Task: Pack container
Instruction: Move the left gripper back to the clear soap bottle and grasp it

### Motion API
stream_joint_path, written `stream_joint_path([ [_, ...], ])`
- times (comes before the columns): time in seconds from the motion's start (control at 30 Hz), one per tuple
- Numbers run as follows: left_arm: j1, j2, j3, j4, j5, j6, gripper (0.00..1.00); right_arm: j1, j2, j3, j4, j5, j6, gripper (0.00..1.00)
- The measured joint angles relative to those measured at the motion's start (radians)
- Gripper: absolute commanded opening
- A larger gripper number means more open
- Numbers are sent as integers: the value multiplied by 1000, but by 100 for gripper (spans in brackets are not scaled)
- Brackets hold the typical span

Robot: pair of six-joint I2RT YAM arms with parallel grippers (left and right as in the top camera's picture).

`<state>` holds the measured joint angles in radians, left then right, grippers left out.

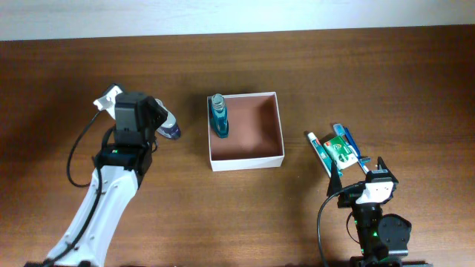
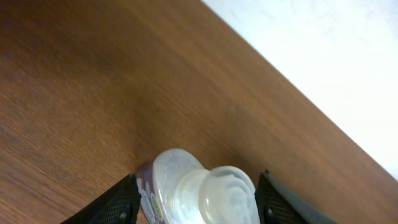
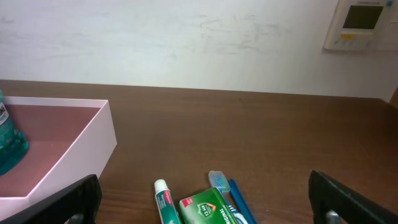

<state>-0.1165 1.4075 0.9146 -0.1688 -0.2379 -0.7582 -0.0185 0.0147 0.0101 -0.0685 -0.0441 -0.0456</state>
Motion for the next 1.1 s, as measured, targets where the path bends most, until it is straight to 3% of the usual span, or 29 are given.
stream_joint_path([
  [0.2, 0, 21, 100, -132, 3, 93, 59, 0, 0, 0, 0, 0, 0, 99],
  [0.4, 0, 44, 338, -370, 2, 221, 60, 0, 0, 0, 0, 0, 0, 99],
  [0.47, 0, 62, 397, -408, 2, 248, 69, 0, 0, 0, 0, 0, 0, 98],
  [0.57, 0, 93, 429, -411, 5, 280, 95, 0, 0, 0, 0, 0, 0, 98],
  [0.6, 0, 103, 429, -417, 6, 288, 99, 0, 0, 0, 0, 0, 0, 99],
  [0.8, 0, 132, 428, -439, 23, 296, 99, 0, 0, 0, 0, 0, 0, 99],
  [0.87, 0, 132, 428, -417, 53, 298, 94, 0, 0, 0, 0, 0, 0, 98],
  [0.9, 0, 132, 428, -414, 69, 297, 84, 0, 0, 0, 0, 0, 0, 99],
  [0.97, 0, 132, 428, -415, 93, 288, 76, 0, 0, 0, 0, 0, 0, 99],
  [1.1, -1, 158, 428, -439, 117, 278, 75, 0, 0, 0, 0, 0, 0, 99],
])
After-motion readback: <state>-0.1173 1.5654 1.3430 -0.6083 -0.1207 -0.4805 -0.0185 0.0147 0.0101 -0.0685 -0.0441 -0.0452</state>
